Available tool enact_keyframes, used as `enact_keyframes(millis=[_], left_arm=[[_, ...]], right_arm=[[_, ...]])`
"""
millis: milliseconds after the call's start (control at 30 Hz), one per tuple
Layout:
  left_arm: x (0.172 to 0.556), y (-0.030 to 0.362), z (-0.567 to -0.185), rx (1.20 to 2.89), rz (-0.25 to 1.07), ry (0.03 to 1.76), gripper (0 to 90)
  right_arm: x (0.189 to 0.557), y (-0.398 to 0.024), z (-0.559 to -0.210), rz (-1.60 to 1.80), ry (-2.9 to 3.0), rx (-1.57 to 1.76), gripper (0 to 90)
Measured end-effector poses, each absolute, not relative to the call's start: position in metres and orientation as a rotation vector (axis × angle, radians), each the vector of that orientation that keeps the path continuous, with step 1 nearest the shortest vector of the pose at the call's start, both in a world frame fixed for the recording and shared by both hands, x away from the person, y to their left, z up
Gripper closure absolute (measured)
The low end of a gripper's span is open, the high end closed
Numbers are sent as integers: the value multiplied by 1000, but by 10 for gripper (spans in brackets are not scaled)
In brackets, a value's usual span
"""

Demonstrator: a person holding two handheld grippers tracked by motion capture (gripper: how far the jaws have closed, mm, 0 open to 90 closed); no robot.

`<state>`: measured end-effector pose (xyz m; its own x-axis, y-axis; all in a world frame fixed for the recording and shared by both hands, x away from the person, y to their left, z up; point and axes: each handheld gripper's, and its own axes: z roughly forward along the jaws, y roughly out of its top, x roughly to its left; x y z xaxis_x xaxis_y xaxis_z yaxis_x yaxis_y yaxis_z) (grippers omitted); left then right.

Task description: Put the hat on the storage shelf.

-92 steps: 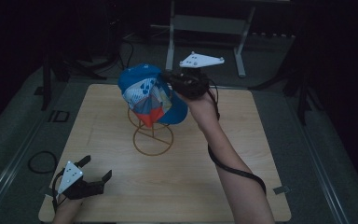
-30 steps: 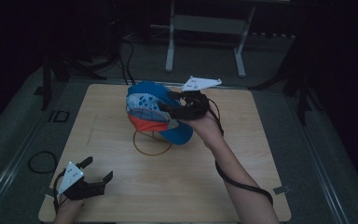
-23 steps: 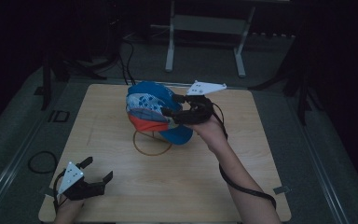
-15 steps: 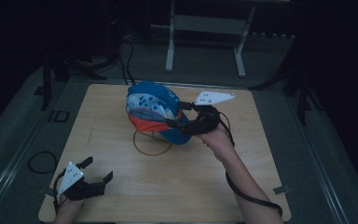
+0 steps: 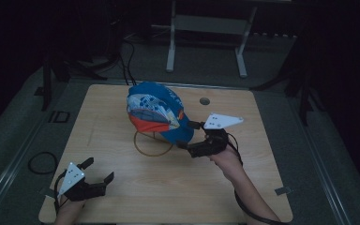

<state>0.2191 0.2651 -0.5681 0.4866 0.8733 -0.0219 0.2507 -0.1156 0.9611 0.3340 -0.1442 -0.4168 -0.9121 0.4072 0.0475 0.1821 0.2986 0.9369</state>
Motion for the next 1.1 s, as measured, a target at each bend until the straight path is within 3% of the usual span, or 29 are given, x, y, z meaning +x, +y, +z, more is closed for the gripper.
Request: enact_keyframes(millis=[1100], left_arm=[[219, 264, -569, 1656, 708, 976, 42]], right_arm=[[305, -182, -518, 1562, 2488, 535, 170]])
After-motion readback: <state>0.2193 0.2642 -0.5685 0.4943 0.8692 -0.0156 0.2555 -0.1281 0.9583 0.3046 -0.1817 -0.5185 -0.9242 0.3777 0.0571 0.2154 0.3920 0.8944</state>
